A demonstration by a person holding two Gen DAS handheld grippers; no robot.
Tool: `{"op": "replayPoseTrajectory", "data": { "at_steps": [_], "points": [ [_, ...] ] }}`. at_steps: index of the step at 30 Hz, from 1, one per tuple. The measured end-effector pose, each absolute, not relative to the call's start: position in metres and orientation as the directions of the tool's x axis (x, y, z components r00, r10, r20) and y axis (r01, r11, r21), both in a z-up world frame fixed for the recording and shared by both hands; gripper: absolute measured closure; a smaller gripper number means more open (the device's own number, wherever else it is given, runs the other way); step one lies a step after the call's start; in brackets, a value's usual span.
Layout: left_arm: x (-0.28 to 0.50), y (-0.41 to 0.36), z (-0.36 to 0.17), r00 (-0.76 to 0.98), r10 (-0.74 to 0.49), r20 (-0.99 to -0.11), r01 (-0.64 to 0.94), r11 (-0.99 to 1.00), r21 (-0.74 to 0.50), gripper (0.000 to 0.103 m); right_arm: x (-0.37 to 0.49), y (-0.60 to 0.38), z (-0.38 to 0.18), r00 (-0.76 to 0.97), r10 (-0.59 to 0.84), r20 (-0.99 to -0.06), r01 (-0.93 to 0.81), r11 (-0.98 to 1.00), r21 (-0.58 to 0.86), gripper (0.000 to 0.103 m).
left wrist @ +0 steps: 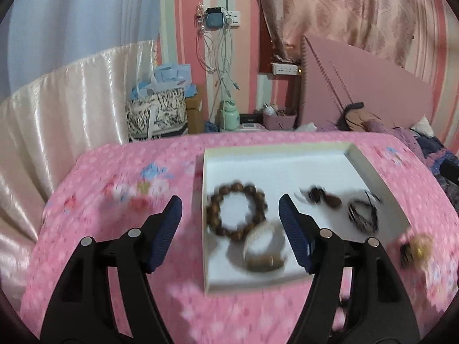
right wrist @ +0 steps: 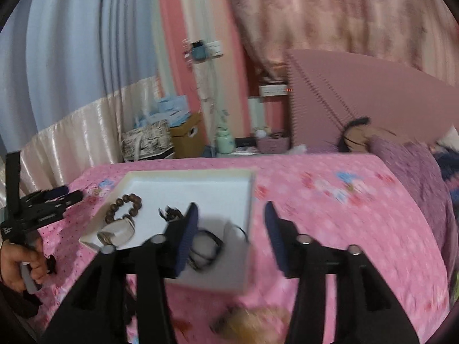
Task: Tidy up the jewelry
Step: 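Withdraw both open tools from the tray toward the remaining jewelry, then grasp the black scrunchie with the left tool while the right grasps a black cord necklace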
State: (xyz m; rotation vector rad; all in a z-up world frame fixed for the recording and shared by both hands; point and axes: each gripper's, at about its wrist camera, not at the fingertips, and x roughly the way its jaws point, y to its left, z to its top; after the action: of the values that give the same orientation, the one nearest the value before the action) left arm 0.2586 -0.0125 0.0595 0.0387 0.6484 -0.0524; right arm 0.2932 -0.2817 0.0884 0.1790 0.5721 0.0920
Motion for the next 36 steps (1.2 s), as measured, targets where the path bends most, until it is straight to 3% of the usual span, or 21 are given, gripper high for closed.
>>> {"op": "replayPoseTrajectory", "data": {
  "at_steps": [10, 14, 28, 33, 36],
  "points": [
    [0.122, -0.015, 0.025, 0.802, -0.036, -0.597, 0.041, 0.999, -0.006, 0.027, 0.182, -0.288, 0.028, 0.810, 0.160, -0.564, -0.007, 0.965, 0.262, 0.052],
    [0.101, -0.033, 0.002, 0.784, -0.071, -0.617, 0.076, 0.997, -0.018, 0.027, 0.158, -0.272, 0.005, 0.794, 0.154, -0.588, -0.001, 0.968, 0.252, 0.052],
    [0.137, -0.071, -0.020, 0.721, -0.113, -0.683, 0.102, 0.993, -0.057, 0.029, 0.177, -0.251, -0.002, 0.772, 0.189, -0.607, -0.038, 0.967, 0.252, 0.054],
    [0.164, -0.078, -0.035, 0.678, -0.089, -0.730, 0.093, 0.995, -0.036, 0.044, 0.179, -0.249, -0.007, 0.766, 0.198, -0.612, -0.041, 0.965, 0.261, 0.054],
    [0.175, -0.078, -0.038, 0.661, -0.106, -0.743, 0.081, 0.994, -0.069, 0.044, 0.180, -0.250, -0.008, 0.760, 0.208, -0.615, -0.043, 0.961, 0.273, 0.054]
  ]
}}
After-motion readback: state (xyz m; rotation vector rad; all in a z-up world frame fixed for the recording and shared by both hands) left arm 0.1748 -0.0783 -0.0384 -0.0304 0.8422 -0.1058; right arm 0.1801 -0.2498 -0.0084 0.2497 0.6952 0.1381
